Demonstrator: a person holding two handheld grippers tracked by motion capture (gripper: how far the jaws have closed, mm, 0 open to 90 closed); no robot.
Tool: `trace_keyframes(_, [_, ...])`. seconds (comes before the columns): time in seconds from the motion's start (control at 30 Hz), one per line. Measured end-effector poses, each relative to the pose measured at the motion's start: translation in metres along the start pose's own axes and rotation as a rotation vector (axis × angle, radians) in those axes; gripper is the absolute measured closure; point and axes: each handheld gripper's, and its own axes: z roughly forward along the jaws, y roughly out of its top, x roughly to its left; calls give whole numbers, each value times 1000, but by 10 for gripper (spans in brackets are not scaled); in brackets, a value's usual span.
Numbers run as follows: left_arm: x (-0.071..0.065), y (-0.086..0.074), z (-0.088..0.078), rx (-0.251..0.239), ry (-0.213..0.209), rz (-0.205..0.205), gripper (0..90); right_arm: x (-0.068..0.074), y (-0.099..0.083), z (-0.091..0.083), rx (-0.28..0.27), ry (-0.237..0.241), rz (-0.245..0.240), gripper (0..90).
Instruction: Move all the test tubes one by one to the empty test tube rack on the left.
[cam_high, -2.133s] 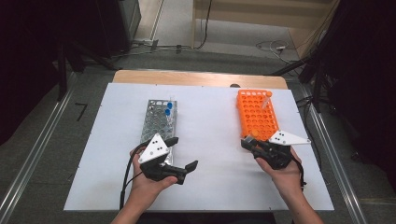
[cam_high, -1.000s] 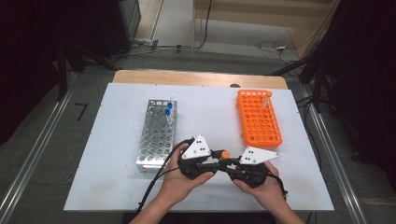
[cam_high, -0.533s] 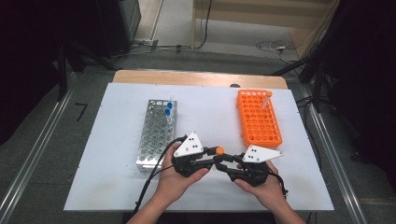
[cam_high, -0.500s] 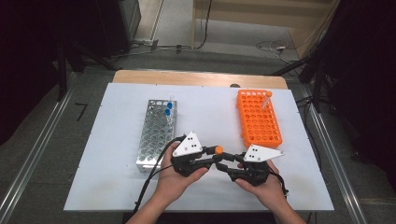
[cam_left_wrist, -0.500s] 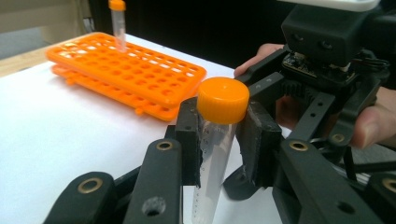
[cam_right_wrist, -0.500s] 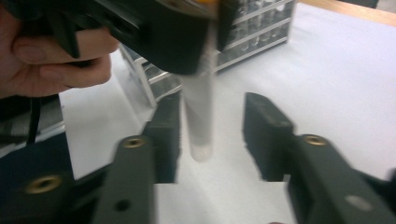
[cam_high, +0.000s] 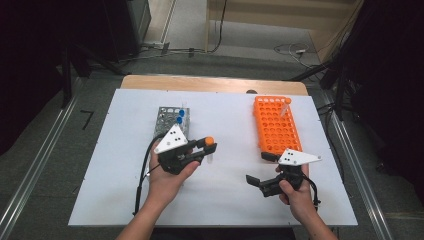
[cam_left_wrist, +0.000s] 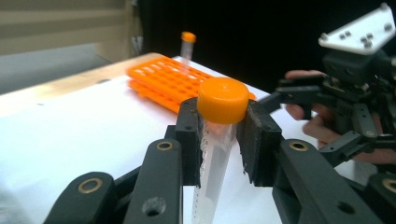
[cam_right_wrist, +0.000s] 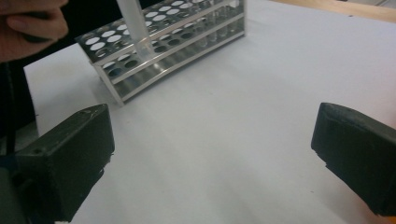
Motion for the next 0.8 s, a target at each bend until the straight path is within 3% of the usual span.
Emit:
trace_keyframes(0.17, [19, 6, -15, -23, 62, -9, 707, -8, -3, -4, -14, 8, 32, 0])
trace_keyframes(0.37, [41, 10, -26, -43, 148, -8, 707, -10, -4, -6, -15, -3, 26, 0])
trace_keyframes(0.57, [60, 5, -24, -52, 241, -24, 707, -10, -5, -5, -8, -3, 26, 0])
trace_keyframes(0.8, [72, -3, -14, -65, 290, -77, 707, -12, -6, -5, -8, -4, 29, 0])
